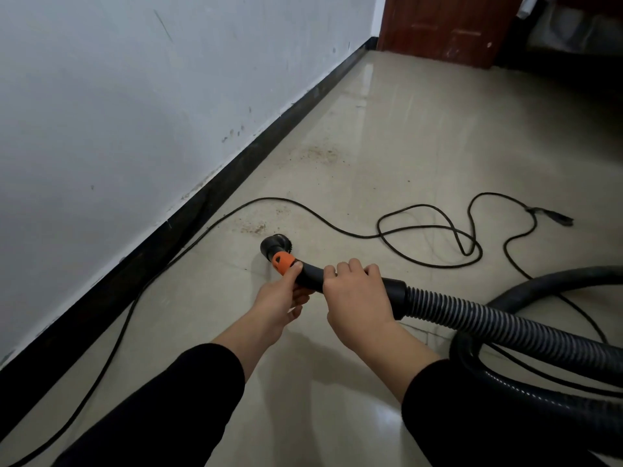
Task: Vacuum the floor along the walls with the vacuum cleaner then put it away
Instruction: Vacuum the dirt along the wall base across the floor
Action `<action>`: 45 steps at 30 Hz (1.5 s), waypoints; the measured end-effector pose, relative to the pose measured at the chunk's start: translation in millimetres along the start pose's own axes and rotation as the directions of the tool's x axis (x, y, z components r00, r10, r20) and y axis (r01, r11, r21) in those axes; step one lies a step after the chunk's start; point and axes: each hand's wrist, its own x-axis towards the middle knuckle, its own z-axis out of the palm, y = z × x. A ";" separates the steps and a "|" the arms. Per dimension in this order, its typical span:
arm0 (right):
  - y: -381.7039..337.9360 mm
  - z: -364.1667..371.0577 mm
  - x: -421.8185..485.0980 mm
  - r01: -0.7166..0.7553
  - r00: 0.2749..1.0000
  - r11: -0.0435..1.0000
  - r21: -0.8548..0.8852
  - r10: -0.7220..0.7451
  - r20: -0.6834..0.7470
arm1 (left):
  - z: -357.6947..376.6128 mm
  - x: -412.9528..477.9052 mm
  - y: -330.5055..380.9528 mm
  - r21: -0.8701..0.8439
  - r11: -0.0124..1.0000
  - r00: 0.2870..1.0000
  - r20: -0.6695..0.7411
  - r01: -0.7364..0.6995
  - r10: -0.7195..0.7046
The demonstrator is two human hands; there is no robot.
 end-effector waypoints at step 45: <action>49.9 -12.1 -22.1 -0.121 0.991 0.992 -0.034 0.123 0.055 | 64.1 -16.6 -1.6 0.029 0.999 0.993 0.114 0.026 -0.029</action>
